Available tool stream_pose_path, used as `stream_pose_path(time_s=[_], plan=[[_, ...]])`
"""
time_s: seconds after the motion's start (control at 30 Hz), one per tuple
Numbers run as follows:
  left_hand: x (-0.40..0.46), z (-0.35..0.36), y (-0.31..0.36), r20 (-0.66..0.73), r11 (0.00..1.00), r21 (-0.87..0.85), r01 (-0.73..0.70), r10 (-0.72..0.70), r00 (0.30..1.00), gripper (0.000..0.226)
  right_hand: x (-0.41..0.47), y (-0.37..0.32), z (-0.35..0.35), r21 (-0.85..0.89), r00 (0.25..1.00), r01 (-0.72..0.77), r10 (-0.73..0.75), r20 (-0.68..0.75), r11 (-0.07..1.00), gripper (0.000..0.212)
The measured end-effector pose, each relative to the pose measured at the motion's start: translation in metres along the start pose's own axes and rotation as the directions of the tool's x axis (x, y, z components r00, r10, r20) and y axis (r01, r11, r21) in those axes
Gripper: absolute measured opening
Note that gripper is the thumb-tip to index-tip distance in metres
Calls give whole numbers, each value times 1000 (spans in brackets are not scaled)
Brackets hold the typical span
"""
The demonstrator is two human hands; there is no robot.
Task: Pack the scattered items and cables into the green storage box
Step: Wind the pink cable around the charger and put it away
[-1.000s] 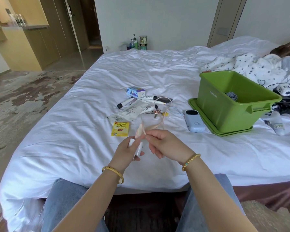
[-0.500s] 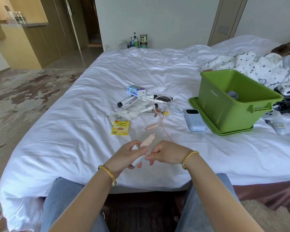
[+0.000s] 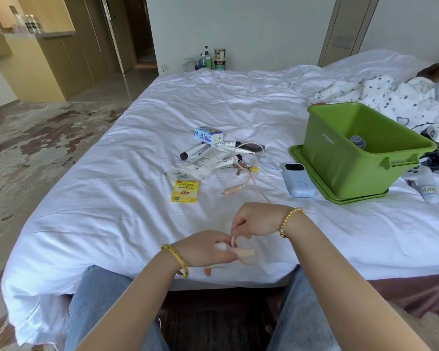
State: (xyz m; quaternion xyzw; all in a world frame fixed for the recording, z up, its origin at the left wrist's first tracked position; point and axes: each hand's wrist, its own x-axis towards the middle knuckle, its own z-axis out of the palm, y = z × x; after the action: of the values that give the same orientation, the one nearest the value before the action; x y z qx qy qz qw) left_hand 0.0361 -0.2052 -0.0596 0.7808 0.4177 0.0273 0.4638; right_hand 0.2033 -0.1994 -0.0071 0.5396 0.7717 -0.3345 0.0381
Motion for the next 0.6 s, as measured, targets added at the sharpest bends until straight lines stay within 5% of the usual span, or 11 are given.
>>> stream_pose_path(time_s=[0.13, 0.3, 0.43, 0.6], plan=[[1, 6, -2, -172, 966, -257, -8, -38, 984, 6, 6, -6, 6, 89, 988, 45, -31, -153, 995, 19], [3, 5, -10, -415, 776, -629, -32, -302, 858, 13, 1, -7, 23, 313, 948, 141, -37, -318, 939, 7], [2, -4, -14, -421, 528, -834, -159, -425, 801, 17, 1, -3, 35, 269, 923, 146, -33, -384, 952, 20], [-5, -6, -9, -350, 338, -912, -232, -345, 871, 20, 8, 3, 49, 344, 941, 127, -3, -340, 930, 24]])
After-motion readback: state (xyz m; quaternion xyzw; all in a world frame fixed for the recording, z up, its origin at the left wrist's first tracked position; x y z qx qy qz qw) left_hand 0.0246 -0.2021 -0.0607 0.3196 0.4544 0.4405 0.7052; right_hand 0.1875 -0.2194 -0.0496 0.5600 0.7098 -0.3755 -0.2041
